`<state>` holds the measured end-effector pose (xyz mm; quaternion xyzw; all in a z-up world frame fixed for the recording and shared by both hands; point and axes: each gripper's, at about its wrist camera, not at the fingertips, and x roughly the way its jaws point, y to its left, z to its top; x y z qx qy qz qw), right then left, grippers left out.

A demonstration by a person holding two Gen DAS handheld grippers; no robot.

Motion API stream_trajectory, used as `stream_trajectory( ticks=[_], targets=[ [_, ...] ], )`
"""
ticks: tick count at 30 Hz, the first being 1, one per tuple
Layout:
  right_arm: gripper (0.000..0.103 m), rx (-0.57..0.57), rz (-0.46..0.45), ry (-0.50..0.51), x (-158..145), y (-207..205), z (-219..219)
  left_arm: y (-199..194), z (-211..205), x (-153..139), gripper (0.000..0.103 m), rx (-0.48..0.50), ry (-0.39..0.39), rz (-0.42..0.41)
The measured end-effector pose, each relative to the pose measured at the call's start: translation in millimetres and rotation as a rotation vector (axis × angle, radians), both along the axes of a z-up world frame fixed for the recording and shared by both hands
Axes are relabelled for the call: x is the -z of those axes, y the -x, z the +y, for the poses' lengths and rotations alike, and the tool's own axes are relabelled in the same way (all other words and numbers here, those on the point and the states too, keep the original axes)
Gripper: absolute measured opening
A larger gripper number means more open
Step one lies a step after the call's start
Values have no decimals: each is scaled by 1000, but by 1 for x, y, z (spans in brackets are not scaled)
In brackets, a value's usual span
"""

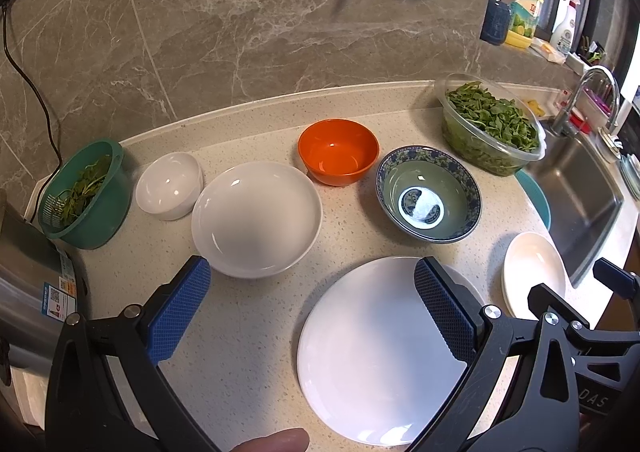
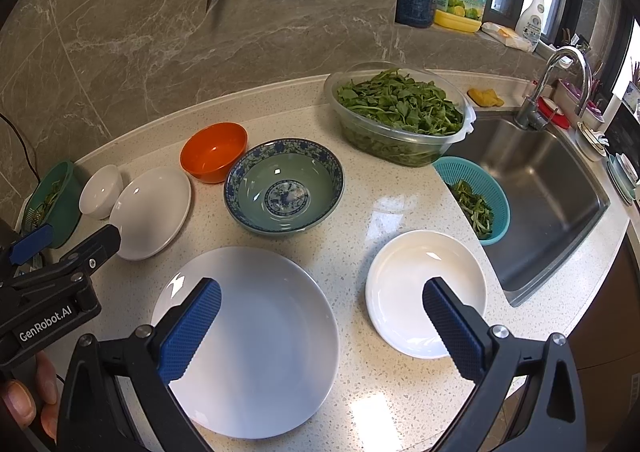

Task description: Organize plates and bowls

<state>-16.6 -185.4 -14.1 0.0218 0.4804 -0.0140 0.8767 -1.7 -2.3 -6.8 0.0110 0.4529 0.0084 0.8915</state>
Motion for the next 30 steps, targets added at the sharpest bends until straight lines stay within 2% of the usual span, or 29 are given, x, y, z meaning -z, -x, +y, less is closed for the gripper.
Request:
stream_trajectory(
  ticks=[30],
  targets=[
    [103, 0, 3, -1, 0, -1, 1, -1, -1, 2, 103, 3, 2, 3]
  ],
)
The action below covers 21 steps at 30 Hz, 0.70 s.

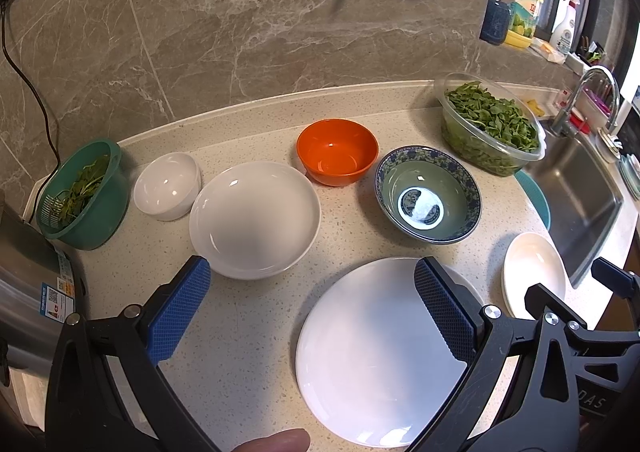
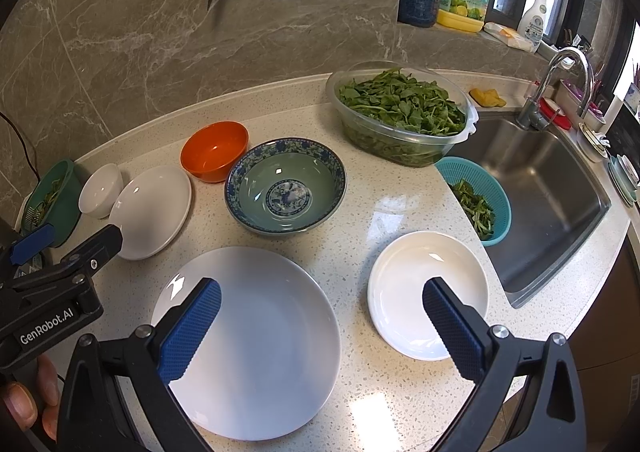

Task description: Organize plates and bowls

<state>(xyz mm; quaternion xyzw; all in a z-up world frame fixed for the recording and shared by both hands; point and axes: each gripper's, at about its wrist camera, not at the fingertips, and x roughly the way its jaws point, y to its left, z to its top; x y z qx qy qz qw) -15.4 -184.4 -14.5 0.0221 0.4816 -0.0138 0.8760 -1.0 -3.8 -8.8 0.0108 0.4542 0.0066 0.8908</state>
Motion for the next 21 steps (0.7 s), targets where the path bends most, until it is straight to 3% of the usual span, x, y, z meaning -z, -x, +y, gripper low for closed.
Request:
stream_trajectory(
  ticks=[21],
  targets=[
    [103, -7, 5, 6, 4, -4, 4, -7, 2, 6, 103, -1, 4, 7]
  ],
)
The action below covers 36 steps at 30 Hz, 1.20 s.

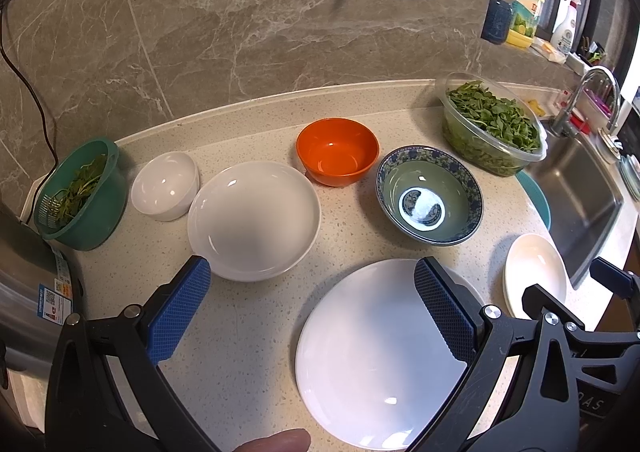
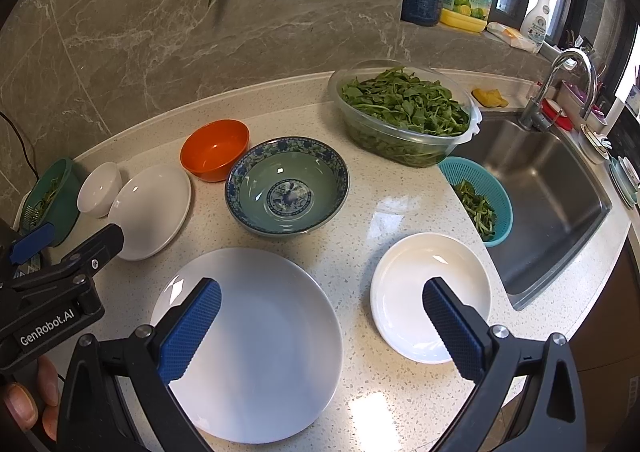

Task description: Organize plates and bowls

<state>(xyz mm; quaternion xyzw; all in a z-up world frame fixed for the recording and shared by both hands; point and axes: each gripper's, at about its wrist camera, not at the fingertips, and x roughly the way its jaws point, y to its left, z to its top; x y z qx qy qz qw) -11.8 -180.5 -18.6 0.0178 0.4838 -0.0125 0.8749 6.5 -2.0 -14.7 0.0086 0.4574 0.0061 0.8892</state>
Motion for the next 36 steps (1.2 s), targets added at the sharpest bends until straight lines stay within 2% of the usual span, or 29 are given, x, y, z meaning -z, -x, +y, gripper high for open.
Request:
stream_trajectory(
  ticks=[16, 26, 30, 33, 36],
  targets=[
    [103, -1, 5, 4, 3, -3, 4, -5, 4, 4, 103, 3, 11, 11],
    [103, -10, 23, -10, 7, -1, 13, -9, 20, 14, 103, 13, 54, 32],
    [103, -53, 19, -90, 8, 12, 10, 1, 41, 39, 103, 54, 129, 83],
    [103, -58, 39, -165, 16, 31, 0, 15, 69, 70, 103, 47, 226, 136],
    [103, -23, 74, -316, 33, 56, -22, 26, 90, 102, 103, 109, 297, 198]
  ],
)
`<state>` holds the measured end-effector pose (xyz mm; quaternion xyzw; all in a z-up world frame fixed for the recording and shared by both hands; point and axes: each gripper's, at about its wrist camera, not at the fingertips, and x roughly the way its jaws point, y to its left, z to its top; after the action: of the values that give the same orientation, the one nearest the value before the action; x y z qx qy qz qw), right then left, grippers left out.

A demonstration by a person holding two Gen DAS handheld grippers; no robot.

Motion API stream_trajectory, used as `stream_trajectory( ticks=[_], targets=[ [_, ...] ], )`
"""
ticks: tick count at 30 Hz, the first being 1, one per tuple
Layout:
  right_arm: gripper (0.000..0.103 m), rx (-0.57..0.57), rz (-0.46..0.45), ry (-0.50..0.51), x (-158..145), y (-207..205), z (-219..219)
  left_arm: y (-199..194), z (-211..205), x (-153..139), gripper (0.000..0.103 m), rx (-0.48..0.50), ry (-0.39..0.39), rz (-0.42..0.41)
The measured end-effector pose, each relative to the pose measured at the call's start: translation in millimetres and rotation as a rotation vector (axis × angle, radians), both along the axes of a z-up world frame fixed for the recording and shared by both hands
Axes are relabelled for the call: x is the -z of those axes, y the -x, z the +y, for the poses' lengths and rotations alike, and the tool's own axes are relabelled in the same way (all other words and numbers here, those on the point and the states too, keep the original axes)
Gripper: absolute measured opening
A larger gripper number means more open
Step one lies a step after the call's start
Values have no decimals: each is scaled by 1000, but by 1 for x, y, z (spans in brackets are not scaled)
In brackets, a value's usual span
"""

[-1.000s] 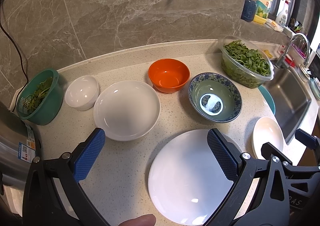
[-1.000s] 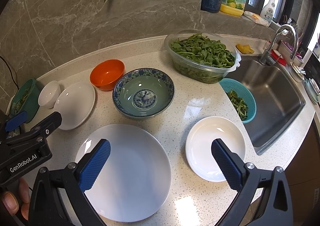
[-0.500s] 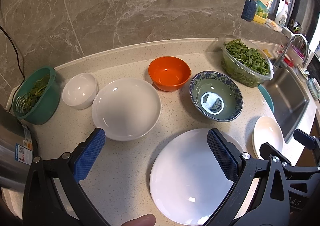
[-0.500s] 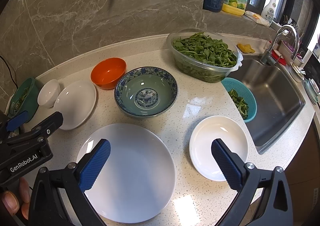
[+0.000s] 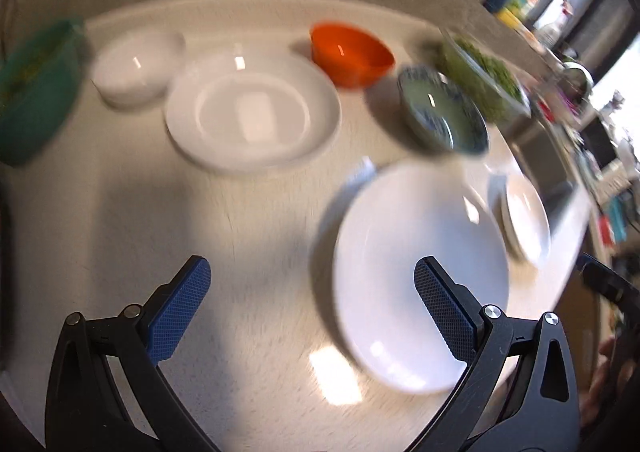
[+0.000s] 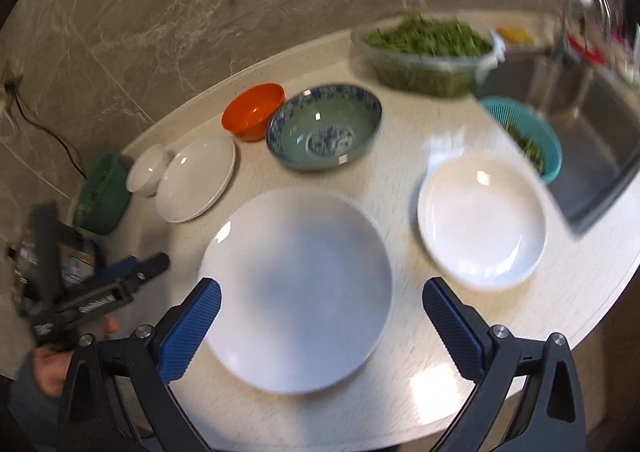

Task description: Organize plates and bowls

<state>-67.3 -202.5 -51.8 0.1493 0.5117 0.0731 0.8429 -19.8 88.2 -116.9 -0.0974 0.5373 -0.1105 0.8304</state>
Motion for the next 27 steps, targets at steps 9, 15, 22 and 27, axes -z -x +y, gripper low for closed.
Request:
stream_trajectory(
  ticks=[9, 15, 22, 27],
  targets=[
    [78, 155, 78, -524, 78, 34, -60, -15, 14, 45, 102, 41, 37, 172],
    [60, 113, 97, -699, 112, 11, -65, -40, -11, 54, 100, 113, 68, 172],
    [51, 89, 98, -768, 125, -6, -81, -61, -27, 60, 57, 168, 61, 215],
    [51, 95, 80, -715, 117, -4, -102, -75, -33, 60, 55, 205, 38, 243]
  ],
)
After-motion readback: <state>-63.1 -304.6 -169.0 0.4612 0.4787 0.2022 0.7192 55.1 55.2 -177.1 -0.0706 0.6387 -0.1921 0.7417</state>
